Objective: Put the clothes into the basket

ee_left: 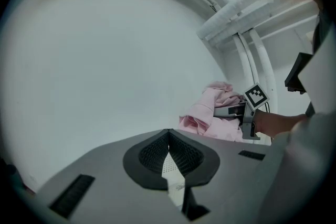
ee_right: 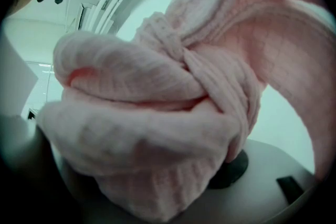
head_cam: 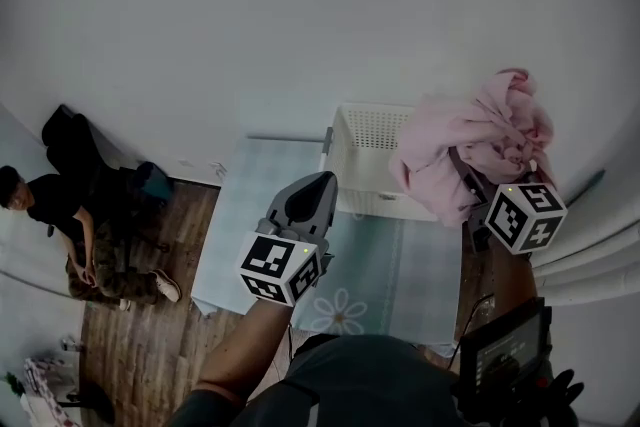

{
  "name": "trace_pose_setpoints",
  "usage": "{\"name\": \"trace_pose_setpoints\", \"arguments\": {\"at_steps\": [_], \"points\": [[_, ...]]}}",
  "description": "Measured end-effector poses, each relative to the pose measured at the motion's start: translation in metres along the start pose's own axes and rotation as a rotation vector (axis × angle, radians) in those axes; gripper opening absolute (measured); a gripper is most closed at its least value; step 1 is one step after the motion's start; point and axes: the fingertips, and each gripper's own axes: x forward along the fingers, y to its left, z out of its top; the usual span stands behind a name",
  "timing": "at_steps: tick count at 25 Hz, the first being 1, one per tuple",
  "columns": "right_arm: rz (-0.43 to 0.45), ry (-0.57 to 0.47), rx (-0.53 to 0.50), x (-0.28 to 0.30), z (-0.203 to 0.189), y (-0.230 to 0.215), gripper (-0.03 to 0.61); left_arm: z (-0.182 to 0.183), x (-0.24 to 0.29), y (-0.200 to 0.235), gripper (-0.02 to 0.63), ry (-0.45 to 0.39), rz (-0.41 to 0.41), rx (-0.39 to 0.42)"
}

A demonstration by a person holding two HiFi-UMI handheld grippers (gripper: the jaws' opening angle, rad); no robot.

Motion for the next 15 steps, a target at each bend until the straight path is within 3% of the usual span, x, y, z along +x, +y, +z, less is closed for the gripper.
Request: {"name": "trace_pose_setpoints", "arguments": {"at_steps": [7,15], "points": [[-0.055,0.111,-0.01,0.052,-0.042,-0.01,0.36,-0.024,0.029,0.032,0.009,0.043,-0.034,-0.016],[-0.087,0.259,-0.029,0.09,-0.077,-0.021,0.36,-0.025,0.056,0.045,0.009,0.073,-0.089,-0.021]]}}
